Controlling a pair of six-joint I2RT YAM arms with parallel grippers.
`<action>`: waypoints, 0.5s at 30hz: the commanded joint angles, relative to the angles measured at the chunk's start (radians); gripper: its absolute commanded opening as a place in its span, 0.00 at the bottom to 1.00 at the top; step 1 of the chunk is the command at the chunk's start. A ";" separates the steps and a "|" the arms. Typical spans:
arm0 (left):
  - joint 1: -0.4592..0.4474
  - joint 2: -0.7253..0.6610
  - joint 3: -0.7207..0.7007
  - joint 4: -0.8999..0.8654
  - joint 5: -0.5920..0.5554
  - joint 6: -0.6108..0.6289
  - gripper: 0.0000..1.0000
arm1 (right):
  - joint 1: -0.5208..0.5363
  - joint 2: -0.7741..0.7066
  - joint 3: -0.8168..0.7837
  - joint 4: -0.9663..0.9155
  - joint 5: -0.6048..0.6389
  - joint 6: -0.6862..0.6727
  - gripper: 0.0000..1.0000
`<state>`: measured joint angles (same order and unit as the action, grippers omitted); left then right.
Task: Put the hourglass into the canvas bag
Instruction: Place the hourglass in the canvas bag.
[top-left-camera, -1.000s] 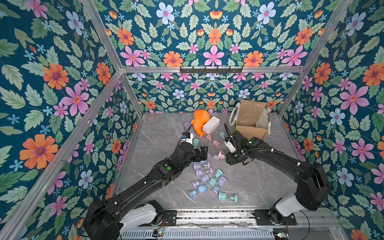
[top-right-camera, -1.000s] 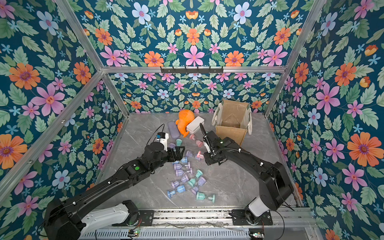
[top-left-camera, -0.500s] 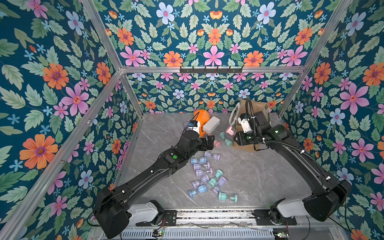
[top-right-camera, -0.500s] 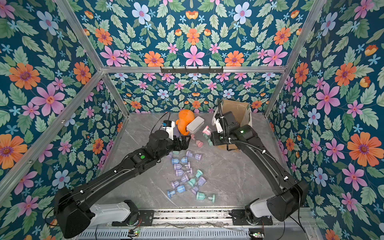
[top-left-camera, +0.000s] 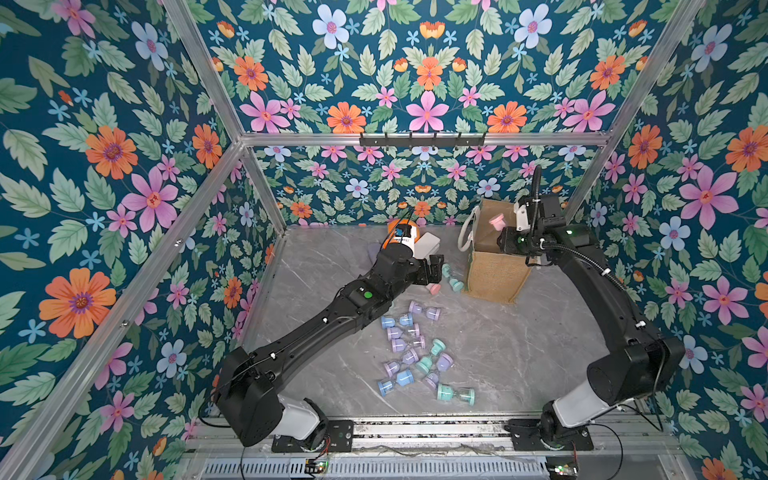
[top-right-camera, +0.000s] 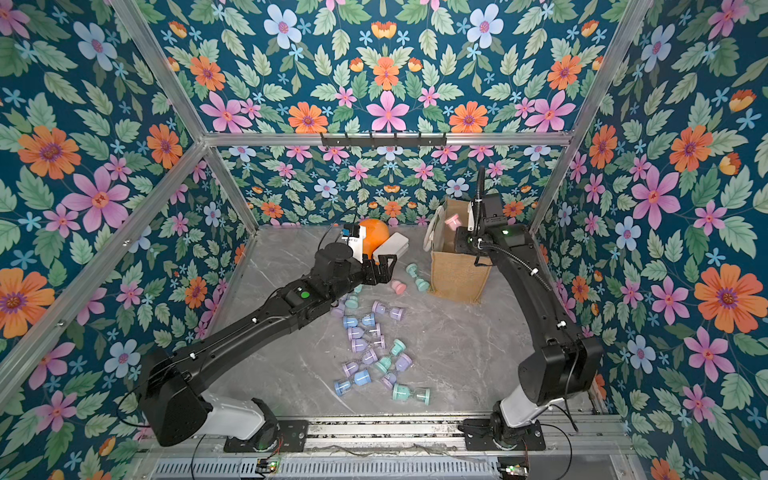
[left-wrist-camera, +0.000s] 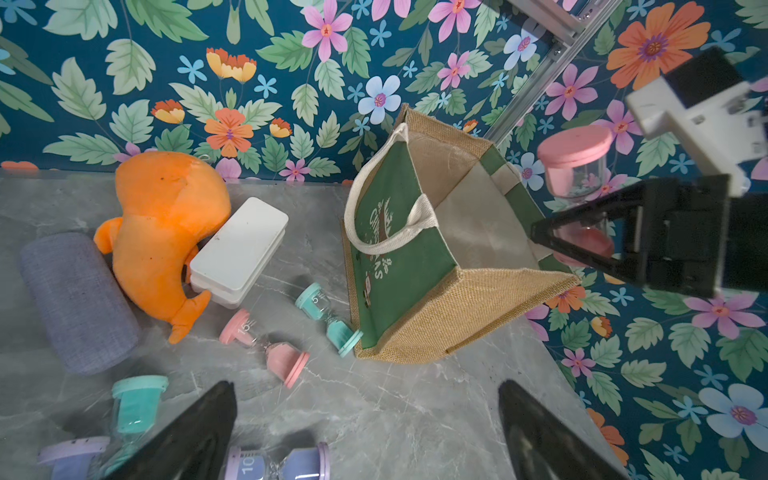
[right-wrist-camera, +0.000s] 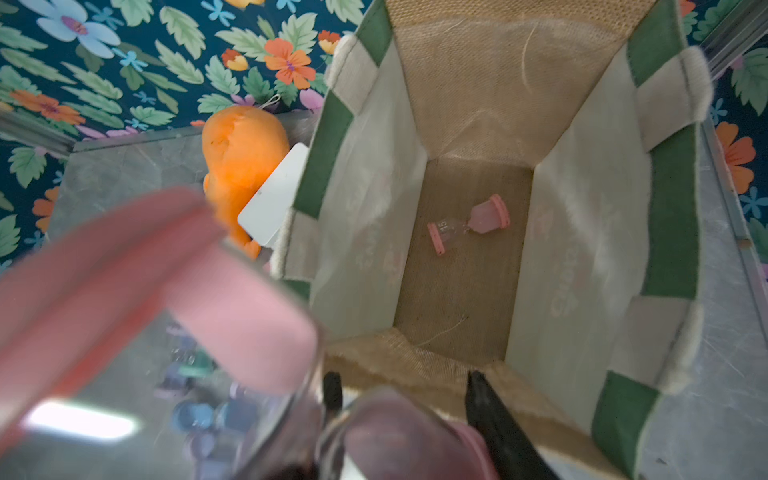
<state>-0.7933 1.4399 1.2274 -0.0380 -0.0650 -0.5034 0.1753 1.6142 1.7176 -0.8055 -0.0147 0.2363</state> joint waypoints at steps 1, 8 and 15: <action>0.001 0.040 0.036 0.033 0.019 0.021 1.00 | -0.024 0.090 0.044 0.050 0.050 0.007 0.42; 0.006 0.119 0.085 0.044 0.038 0.025 1.00 | -0.052 0.259 0.108 0.083 0.087 -0.009 0.42; 0.013 0.161 0.102 0.043 0.055 0.023 1.00 | -0.071 0.404 0.171 0.088 0.067 -0.027 0.42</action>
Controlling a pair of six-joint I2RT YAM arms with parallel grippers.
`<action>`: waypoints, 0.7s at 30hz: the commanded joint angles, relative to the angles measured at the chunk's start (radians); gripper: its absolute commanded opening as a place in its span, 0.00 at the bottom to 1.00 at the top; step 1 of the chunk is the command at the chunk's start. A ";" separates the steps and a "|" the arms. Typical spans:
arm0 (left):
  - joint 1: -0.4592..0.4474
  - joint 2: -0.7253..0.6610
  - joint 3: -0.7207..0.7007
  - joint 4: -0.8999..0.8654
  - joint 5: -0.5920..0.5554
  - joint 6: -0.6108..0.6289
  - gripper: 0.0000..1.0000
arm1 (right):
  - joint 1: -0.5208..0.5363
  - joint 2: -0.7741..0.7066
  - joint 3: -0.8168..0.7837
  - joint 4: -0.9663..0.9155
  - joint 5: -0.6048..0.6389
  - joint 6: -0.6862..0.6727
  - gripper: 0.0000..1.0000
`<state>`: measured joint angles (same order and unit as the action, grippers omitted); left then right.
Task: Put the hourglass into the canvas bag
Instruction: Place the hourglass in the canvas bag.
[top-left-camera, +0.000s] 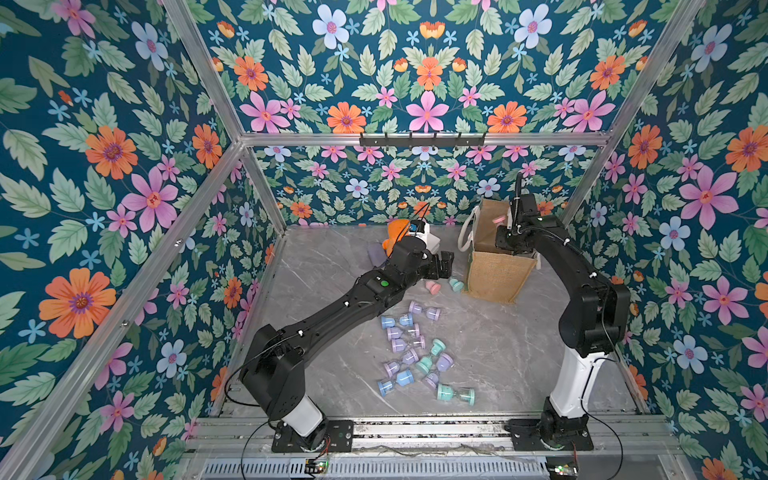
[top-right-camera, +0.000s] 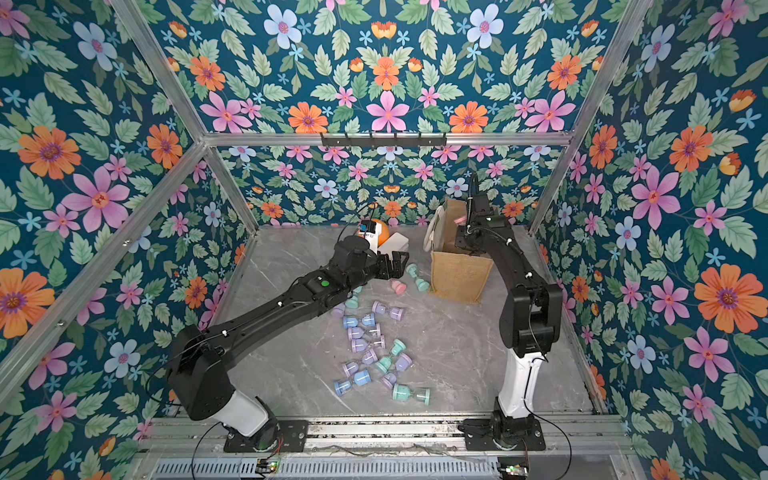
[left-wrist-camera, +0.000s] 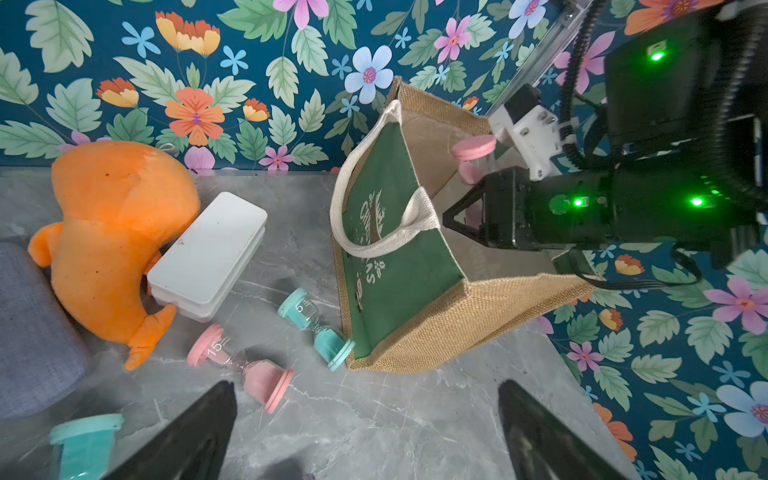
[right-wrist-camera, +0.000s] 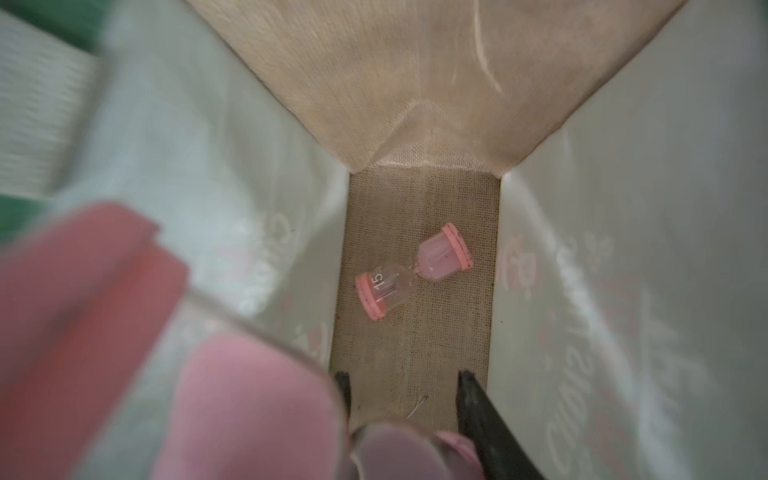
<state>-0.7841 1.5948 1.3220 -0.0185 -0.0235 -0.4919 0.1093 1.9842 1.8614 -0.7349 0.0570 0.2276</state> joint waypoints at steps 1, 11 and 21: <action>0.007 0.009 0.010 0.023 0.014 0.010 1.00 | -0.007 0.059 0.048 0.008 -0.002 -0.020 0.42; 0.020 0.022 0.014 0.022 0.020 0.006 1.00 | -0.007 0.215 0.134 -0.009 0.004 -0.032 0.42; 0.026 0.021 -0.004 0.043 0.028 -0.013 1.00 | -0.007 0.266 0.114 -0.002 0.024 -0.025 0.44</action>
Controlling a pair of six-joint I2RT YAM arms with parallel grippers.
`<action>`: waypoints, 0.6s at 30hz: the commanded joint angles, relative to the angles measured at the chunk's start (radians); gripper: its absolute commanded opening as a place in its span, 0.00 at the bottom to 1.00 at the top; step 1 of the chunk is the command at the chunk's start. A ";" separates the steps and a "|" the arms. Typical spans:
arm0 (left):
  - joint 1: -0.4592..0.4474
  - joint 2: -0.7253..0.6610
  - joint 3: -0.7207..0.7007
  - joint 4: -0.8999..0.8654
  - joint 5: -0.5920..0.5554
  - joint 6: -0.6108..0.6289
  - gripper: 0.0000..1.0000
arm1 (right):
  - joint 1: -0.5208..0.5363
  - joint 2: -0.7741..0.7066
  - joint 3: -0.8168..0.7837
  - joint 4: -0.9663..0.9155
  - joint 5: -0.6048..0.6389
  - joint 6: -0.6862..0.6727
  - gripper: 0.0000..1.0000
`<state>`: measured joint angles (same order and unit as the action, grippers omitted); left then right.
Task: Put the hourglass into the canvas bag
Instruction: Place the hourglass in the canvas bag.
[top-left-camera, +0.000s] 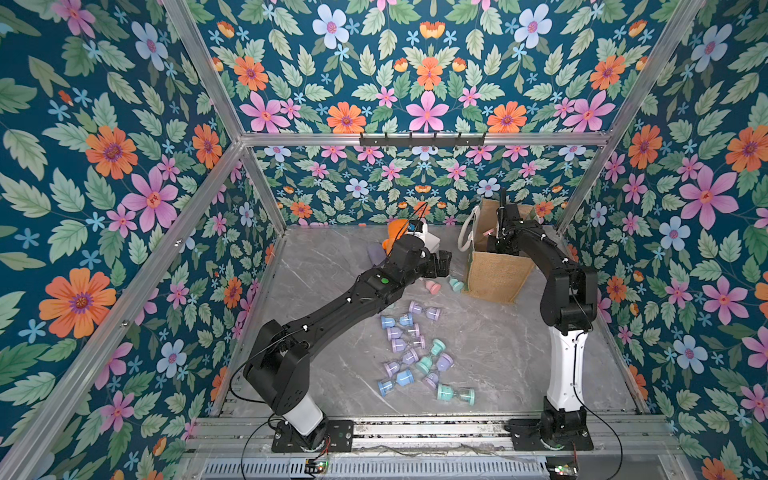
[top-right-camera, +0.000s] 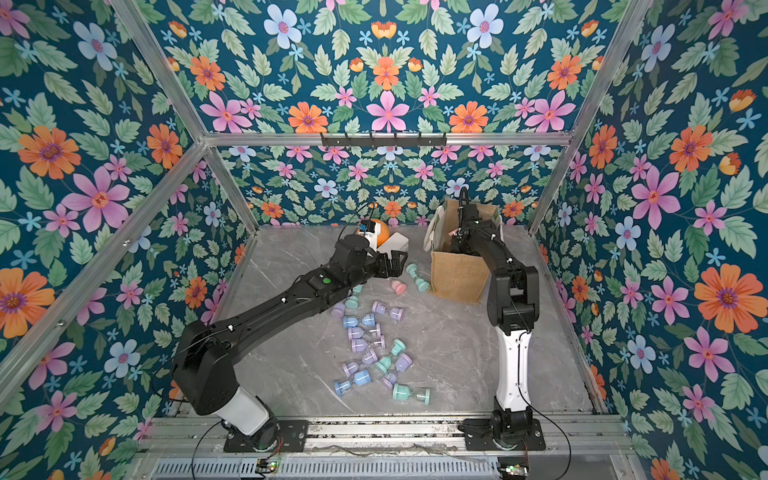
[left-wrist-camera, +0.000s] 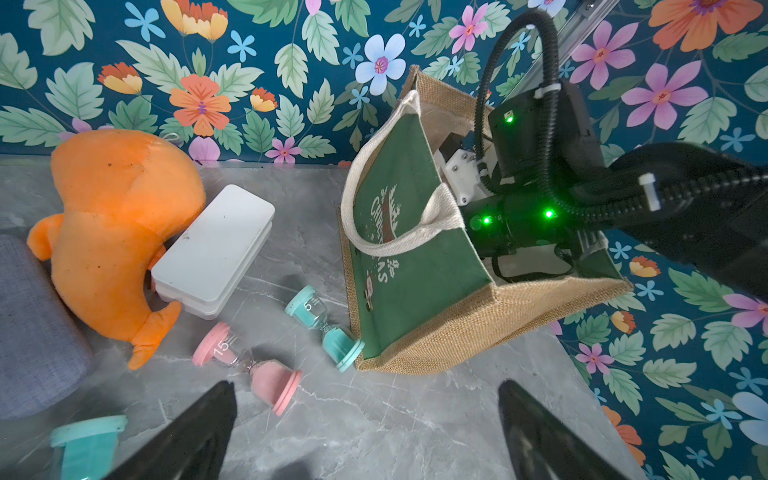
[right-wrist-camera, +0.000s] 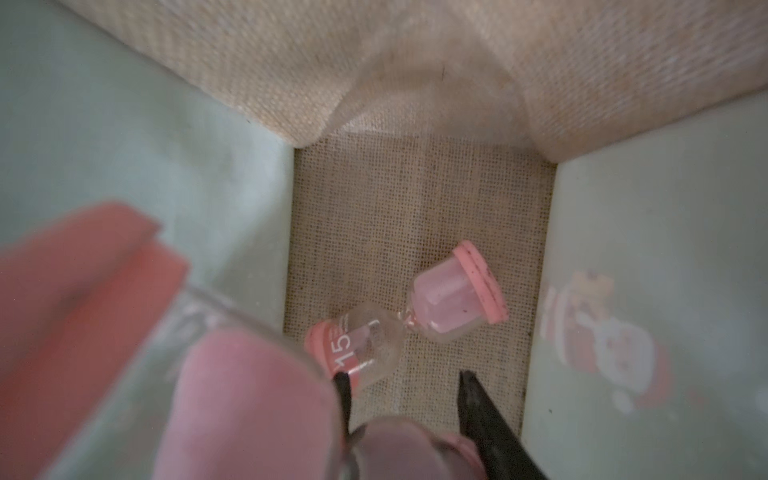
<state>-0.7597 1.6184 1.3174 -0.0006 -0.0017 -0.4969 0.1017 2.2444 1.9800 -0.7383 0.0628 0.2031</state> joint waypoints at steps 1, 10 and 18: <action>0.002 -0.002 -0.001 0.027 0.007 -0.007 1.00 | 0.000 0.009 -0.010 0.006 0.017 0.001 0.44; 0.002 -0.001 -0.003 0.033 0.005 -0.016 1.00 | 0.000 0.020 -0.036 0.021 0.031 0.004 0.48; 0.002 -0.008 -0.006 0.039 0.002 -0.018 1.00 | 0.000 0.012 -0.019 0.010 0.025 0.005 0.55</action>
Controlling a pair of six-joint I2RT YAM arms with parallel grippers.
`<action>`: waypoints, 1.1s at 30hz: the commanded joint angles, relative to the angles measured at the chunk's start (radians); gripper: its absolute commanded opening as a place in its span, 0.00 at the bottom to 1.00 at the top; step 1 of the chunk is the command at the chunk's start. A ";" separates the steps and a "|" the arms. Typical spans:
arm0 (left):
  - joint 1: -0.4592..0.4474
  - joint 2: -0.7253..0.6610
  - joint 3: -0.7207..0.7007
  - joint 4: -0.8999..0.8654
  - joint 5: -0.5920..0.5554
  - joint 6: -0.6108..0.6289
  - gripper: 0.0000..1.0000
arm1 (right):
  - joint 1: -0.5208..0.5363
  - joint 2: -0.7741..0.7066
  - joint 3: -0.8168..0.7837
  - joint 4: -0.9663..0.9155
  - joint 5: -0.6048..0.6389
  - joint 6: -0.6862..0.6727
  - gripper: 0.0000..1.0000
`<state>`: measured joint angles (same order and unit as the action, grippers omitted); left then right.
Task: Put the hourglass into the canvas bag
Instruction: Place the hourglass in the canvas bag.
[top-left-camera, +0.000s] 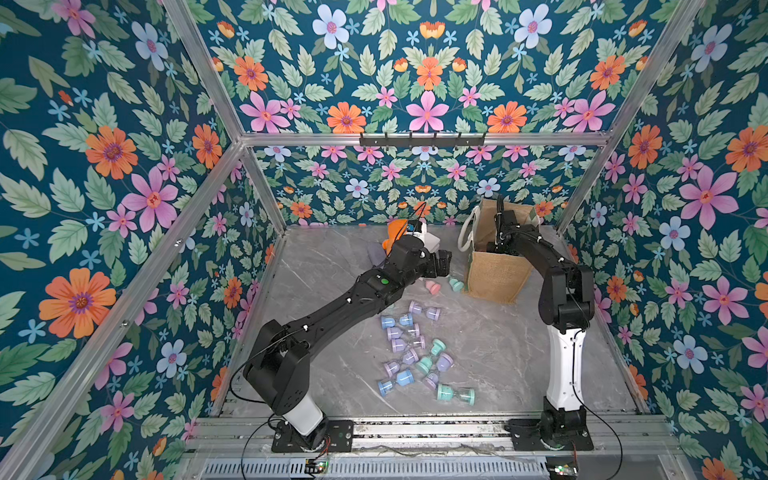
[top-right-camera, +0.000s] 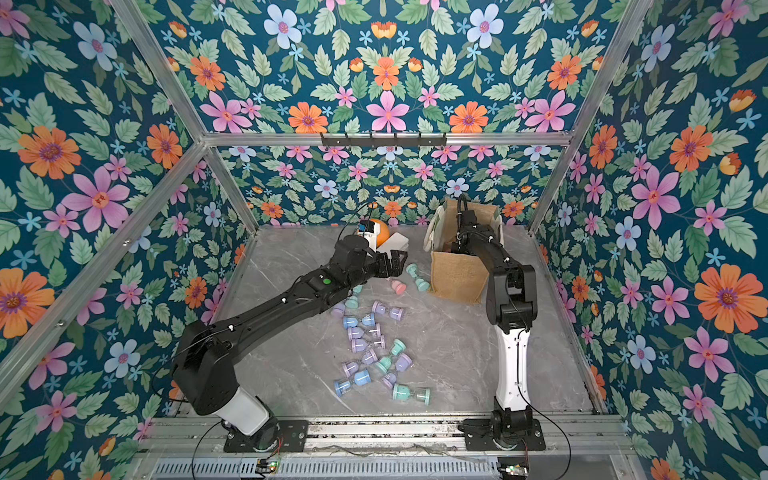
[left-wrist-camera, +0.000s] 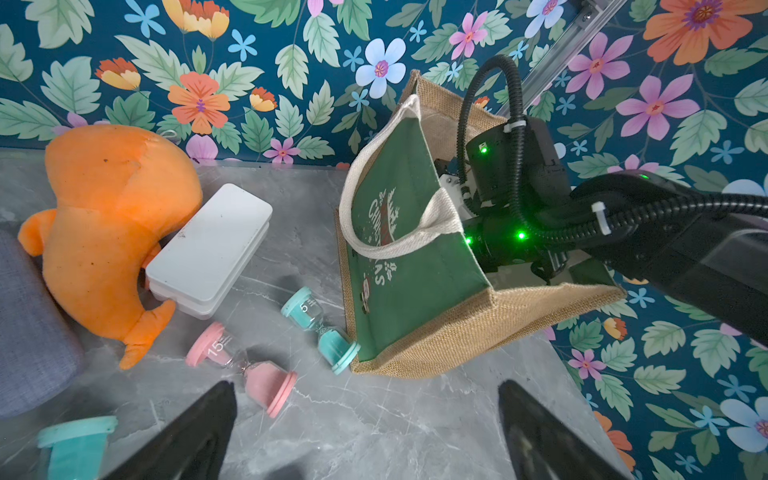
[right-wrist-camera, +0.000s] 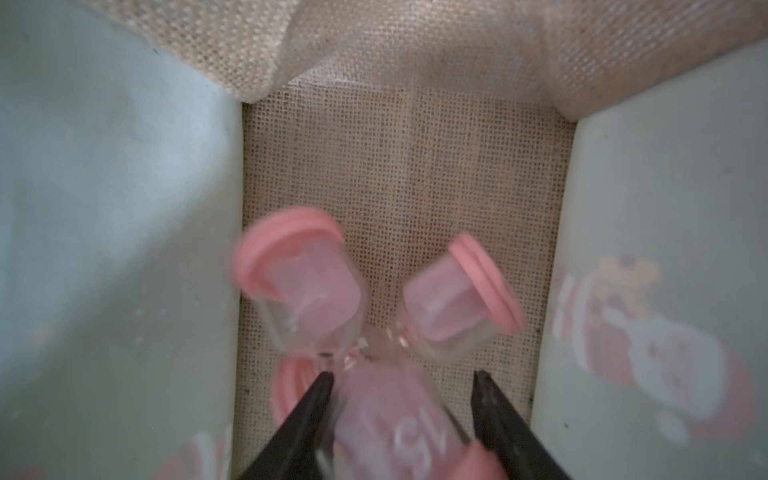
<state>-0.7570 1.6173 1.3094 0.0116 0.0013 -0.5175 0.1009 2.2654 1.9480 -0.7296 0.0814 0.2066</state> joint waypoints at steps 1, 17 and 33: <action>0.000 -0.009 0.002 0.027 -0.001 0.003 1.00 | 0.001 -0.009 0.019 -0.006 0.006 0.002 0.56; 0.001 -0.059 -0.043 0.044 0.012 -0.018 1.00 | 0.000 -0.199 0.027 -0.067 -0.123 0.056 0.76; 0.001 -0.271 -0.235 0.019 0.012 -0.021 1.00 | 0.098 -0.571 -0.052 -0.179 -0.170 0.142 0.83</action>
<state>-0.7555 1.3727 1.0973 0.0364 0.0238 -0.5438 0.1673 1.7409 1.9221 -0.8619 -0.1200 0.3359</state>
